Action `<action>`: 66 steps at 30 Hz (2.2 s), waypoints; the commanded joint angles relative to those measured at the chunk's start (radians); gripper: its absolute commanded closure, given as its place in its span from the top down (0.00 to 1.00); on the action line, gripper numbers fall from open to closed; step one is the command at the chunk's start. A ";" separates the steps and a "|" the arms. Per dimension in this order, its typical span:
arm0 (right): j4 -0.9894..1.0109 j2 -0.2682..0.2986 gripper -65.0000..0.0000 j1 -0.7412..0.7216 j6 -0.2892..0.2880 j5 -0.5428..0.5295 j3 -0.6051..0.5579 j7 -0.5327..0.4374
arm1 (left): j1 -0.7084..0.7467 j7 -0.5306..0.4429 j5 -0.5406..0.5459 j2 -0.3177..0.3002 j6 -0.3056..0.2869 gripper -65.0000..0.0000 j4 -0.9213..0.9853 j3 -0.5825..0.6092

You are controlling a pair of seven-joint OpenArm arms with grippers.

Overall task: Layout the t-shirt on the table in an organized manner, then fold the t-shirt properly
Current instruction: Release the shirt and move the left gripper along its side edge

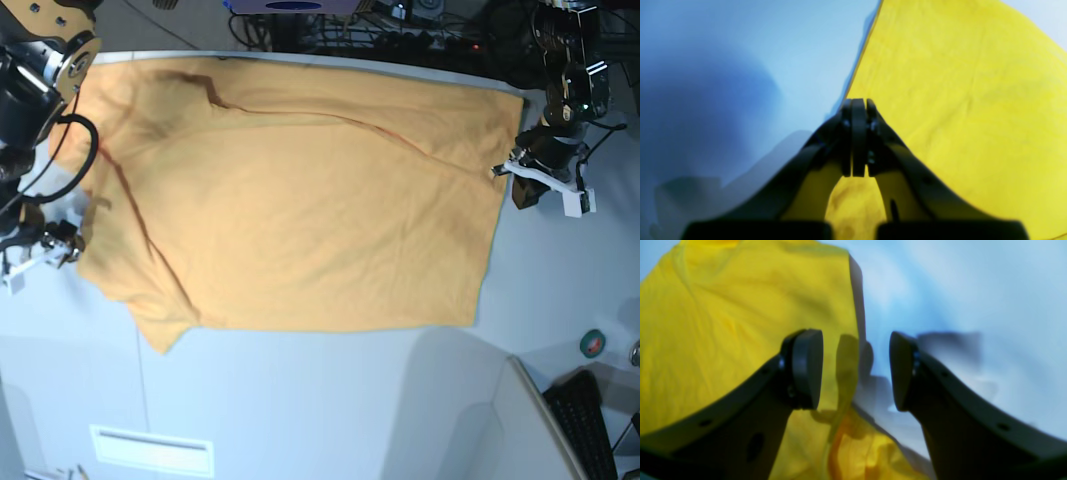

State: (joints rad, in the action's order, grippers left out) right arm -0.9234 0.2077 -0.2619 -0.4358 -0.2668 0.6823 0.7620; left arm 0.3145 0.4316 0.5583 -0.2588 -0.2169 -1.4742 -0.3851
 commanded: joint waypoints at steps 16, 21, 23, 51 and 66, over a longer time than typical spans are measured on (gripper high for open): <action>0.151 0.043 0.46 -0.067 -0.093 -0.009 0.001 -0.083 | -0.008 -0.024 0.010 -0.015 -0.006 0.00 0.027 -0.007; 0.151 0.043 0.41 -0.078 -0.096 -0.010 0.001 -0.078 | -0.008 -0.024 0.010 -0.033 -0.006 0.00 0.027 -0.007; 0.152 0.043 0.32 -0.081 -0.099 -0.010 0.001 -0.078 | -0.008 -0.024 0.010 -0.035 -0.006 0.00 0.027 -0.007; 0.152 0.042 0.38 -0.098 -0.091 -0.007 0.001 -0.085 | -0.122 0.049 0.009 -0.047 -0.006 0.00 0.116 -0.005; 0.263 0.046 0.43 -0.139 -0.091 -0.007 0.000 -0.141 | -0.120 0.051 0.009 -0.047 -0.006 0.00 0.116 -0.005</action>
State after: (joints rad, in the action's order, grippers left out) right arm -0.6464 0.2375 -0.3763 -0.5205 -0.2584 0.6815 0.6338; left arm 0.2001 0.5018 0.5556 -0.2886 -0.2173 -1.3415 -0.3836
